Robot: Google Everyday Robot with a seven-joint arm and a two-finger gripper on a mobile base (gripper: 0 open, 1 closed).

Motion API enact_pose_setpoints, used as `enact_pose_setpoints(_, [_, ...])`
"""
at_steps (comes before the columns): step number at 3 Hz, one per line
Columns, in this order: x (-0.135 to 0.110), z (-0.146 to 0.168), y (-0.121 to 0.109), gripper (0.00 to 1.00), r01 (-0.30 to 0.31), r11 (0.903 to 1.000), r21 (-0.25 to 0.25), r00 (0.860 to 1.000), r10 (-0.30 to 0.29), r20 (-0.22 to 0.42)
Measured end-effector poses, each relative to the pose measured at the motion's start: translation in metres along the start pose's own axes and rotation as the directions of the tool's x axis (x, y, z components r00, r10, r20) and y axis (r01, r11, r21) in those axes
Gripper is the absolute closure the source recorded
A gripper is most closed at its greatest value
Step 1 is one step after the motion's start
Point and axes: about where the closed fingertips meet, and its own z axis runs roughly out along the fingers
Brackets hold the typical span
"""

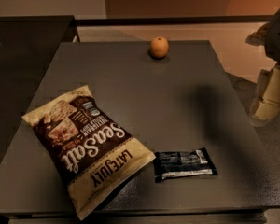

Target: Move orange near brown chip bag

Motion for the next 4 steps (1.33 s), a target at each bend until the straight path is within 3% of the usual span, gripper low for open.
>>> enact_pose_setpoints(2, [-0.013, 0.006, -0.011, 0.0, -0.011, 0.9997, 0.024, 1.0, 0.01, 0.029])
enact_pose_setpoints(4, [-0.066, 0.049, -0.076, 0.0, 0.008, 0.9982, 0.059, 0.987, -0.017, 0.161])
